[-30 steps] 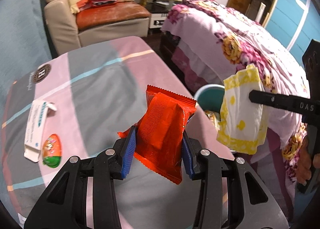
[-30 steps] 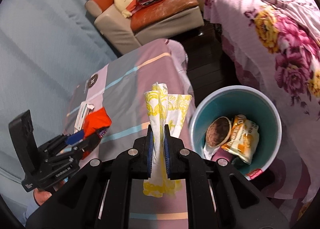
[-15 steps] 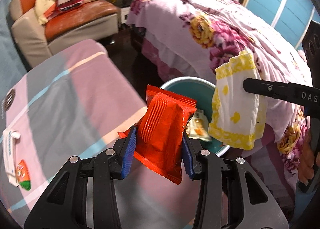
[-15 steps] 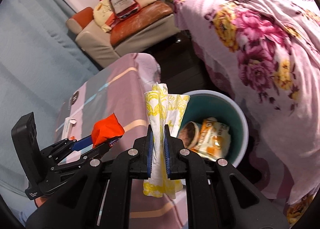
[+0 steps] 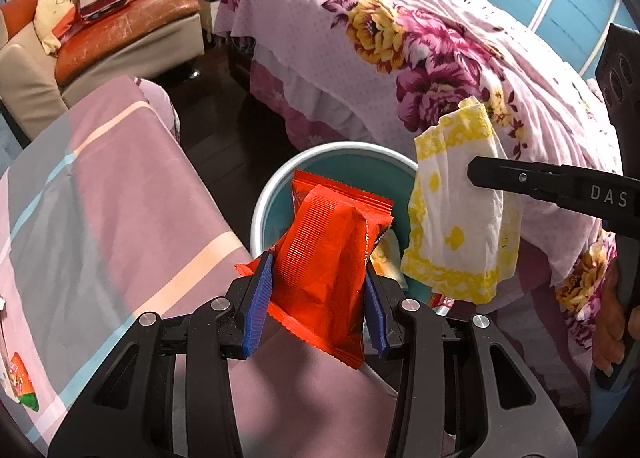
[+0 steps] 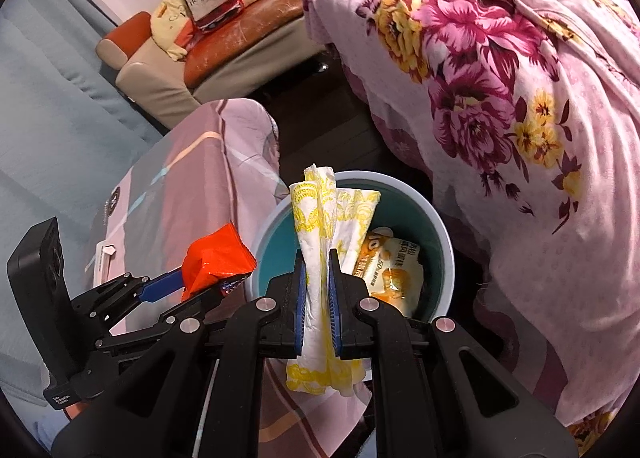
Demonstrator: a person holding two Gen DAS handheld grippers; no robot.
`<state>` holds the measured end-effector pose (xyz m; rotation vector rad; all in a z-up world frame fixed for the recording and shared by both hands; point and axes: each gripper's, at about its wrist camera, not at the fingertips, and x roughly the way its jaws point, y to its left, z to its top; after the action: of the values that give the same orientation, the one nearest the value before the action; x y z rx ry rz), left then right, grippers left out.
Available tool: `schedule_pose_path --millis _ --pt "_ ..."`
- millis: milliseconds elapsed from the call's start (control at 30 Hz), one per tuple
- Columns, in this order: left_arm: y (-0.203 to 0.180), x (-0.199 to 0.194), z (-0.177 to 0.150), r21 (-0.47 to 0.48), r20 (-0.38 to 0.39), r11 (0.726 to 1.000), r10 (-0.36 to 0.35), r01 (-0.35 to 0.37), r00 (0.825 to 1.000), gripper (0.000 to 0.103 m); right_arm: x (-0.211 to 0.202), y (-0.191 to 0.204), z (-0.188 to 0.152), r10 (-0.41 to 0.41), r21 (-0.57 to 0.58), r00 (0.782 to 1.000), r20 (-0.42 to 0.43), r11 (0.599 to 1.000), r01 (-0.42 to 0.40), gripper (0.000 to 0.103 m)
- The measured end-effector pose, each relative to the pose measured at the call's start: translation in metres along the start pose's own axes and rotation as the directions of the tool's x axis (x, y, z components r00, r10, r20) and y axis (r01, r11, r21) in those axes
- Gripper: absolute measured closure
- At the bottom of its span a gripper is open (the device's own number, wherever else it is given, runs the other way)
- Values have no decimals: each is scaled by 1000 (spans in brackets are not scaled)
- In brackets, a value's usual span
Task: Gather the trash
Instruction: 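Carry both packets over the teal bin and open the left gripper, then open the right gripper to drop the yellow wipe packet into the bin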
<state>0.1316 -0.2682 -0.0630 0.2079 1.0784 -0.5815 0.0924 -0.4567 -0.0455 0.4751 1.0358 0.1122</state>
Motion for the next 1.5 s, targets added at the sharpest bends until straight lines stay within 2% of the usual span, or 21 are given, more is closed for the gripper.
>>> schedule_pose_path --millis 400,500,633,767,1000,1133,1300,1400,1433,1467,1500 --pt "5 15 5 -2 -17 1000 -17 17 1000 60 13 -7 6 -25 14 1000 -15 1000 25 93" --pt "5 17 6 -2 -16 1000 -13 13 1000 57 15 -9 8 -32 19 999 -16 999 32 93" --pt "9 17 6 -16 -13 1000 -9 9 1000 47 16 -9 11 -38 18 999 -19 999 39 93" --pt "10 14 6 -19 6 1000 18 -18 1000 24 16 -6 13 -44 12 999 -21 999 44 93" --pt "19 7 6 -31 17 999 37 -36 999 21 19 -4 15 -54 8 998 -27 999 54 93" --pt "26 3 2 -44 24 998 53 -51 998 12 27 -2 15 -64 6 997 -49 998 64 93" --pt "34 -1 -2 -61 28 997 53 -51 998 11 36 2 13 -73 -1 995 -72 997 73 93" --pt "39 -1 -4 -72 26 996 48 -46 999 11 39 6 13 -78 -5 993 -83 997 78 89" --pt "40 -1 -4 -76 24 996 47 -45 999 11 40 7 13 -77 -6 993 -86 997 76 82" --pt "42 -1 -5 -80 21 996 46 -44 999 11 40 9 13 -82 -9 993 -85 997 82 67" --pt "43 -2 -6 -83 21 996 46 -44 999 11 40 10 12 -85 -10 993 -82 996 84 60"
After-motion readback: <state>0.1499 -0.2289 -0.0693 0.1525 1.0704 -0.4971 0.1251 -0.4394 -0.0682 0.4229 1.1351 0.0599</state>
